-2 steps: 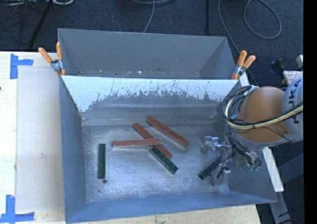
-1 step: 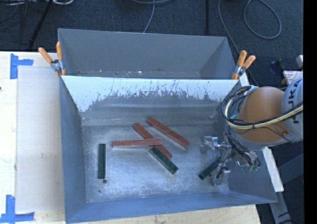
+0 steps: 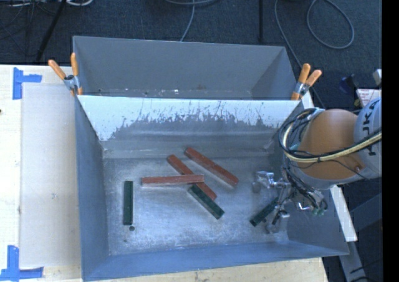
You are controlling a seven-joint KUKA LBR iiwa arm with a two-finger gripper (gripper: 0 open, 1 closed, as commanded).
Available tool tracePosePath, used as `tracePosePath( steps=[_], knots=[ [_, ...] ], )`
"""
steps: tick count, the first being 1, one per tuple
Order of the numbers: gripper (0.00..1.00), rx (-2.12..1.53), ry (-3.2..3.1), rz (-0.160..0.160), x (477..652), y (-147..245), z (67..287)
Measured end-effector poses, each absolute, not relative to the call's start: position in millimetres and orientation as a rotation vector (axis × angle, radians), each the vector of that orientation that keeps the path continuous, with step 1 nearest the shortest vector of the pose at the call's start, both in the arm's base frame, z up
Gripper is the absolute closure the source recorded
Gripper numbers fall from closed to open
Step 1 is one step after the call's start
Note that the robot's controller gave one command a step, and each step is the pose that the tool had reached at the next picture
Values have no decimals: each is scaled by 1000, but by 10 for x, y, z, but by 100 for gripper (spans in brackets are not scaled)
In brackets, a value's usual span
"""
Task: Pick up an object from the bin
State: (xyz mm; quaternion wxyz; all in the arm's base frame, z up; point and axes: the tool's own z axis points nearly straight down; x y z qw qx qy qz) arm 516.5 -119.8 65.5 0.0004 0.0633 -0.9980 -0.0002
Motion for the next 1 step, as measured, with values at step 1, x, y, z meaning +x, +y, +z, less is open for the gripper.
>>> tracePosePath(
  steps=[1],
  knots=[
    [0, 205, -3134, 0, 5167, -1193, 653]
  ],
)
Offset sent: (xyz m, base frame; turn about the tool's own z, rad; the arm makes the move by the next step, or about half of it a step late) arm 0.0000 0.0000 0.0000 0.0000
